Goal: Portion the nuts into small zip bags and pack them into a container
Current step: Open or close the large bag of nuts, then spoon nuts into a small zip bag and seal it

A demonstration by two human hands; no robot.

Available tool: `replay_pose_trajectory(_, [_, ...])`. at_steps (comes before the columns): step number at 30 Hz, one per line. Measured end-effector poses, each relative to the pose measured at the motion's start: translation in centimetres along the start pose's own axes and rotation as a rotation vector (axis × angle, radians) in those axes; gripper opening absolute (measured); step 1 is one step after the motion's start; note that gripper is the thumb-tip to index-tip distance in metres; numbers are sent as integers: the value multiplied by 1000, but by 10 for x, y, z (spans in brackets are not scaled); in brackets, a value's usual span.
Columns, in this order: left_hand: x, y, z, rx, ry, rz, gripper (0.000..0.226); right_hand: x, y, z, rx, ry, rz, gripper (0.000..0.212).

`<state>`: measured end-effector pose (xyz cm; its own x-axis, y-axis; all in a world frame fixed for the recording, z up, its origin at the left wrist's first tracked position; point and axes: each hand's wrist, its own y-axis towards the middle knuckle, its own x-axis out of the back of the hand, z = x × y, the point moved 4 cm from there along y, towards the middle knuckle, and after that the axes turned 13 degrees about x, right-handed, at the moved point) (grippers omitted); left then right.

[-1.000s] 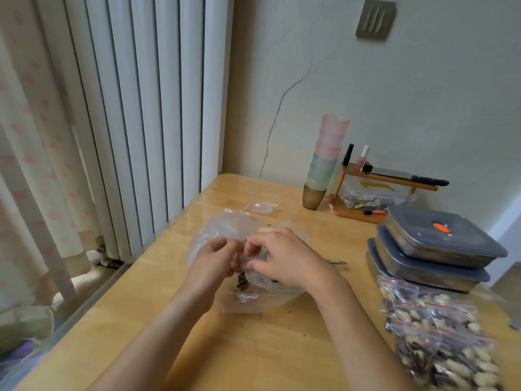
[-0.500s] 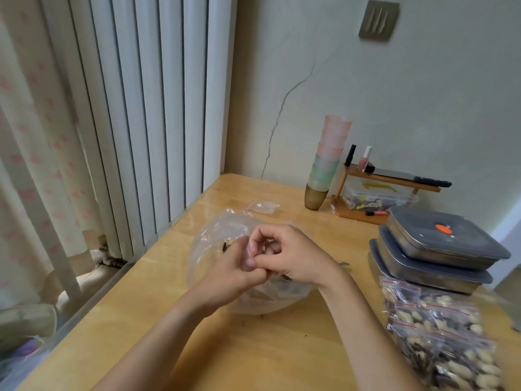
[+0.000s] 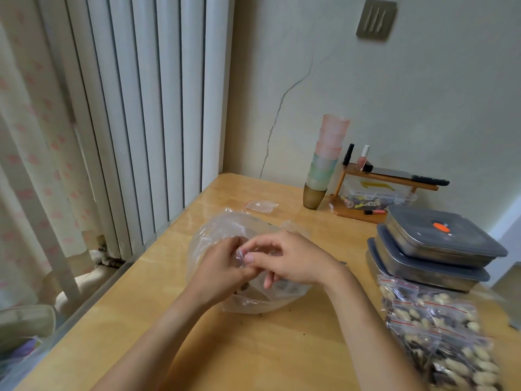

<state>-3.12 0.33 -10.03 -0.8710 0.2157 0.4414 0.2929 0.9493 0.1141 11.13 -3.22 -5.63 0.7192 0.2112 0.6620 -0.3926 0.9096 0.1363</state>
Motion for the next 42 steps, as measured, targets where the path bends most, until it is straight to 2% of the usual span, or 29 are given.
replay_pose_trajectory(2, [1,1,1,22,46,-38,19,7,-3,-2,9,50,-27,16])
replay_pose_trajectory(4, [1,1,3,38,100,-51,23,24,-5,-15,-32,25,-195,20])
replay_pose_trajectory(6, [-1,2,5,48,174,-57,26,46,-13,-36,-172,-222,-393,19])
replay_pose_trajectory(7, [-2,3,7,57,193,-51,26,55,-18,-49,-276,-376,-429,18])
replay_pose_trajectory(8, [-3,4,9,73,205,-46,26,59,-23,-65,-393,-479,-394,19])
replay_pose_trajectory(10, [-5,6,13,106,215,-43,28,53,-31,-98,-619,-553,-172,32])
replay_pose_trajectory(12, [-6,9,20,154,211,-55,27,44,-34,-121,-725,-596,-1,29])
replay_pose_trajectory(13, [-6,9,22,178,204,-64,24,41,-33,-126,-737,-609,11,25])
replay_pose_trajectory(15, [-3,10,25,210,181,-108,26,41,-31,-125,-729,-628,-35,14])
replay_pose_trajectory(17, [0,11,28,208,189,-164,39,47,-32,-112,-700,-626,-56,9])
replay_pose_trajectory(20, [2,12,28,231,210,-175,37,59,-42,-85,-620,-401,-49,13])
replay_pose_trajectory(23, [1,12,28,246,98,-127,26,73,-51,-52,-502,-219,-118,23])
replay_pose_trajectory(25, [-2,10,27,284,-54,-45,19,80,-51,-34,-397,-58,-231,29])
replay_pose_trajectory(28, [-10,5,23,343,-366,168,35,82,-48,-19,-262,230,-441,29])
replay_pose_trajectory(30, [-15,-1,15,312,-388,298,43,77,-40,-15,-192,351,-584,28])
replay_pose_trajectory(33, [-26,-17,-1,255,-316,490,34,63,-22,-14,-49,440,-799,20])
replay_pose_trajectory(35, [-33,-24,-5,222,-264,567,30,46,-9,-22,-23,377,-855,9])
replay_pose_trajectory(37, [-38,-27,-6,169,-219,609,28,26,3,-32,-54,196,-826,3])
replay_pose_trajectory(40, [-35,-27,-10,94,-173,576,24,6,11,-37,-95,-140,-800,16])
replay_pose_trajectory(42, [-26,-21,-11,87,-217,490,18,7,10,-35,-92,-258,-819,23])
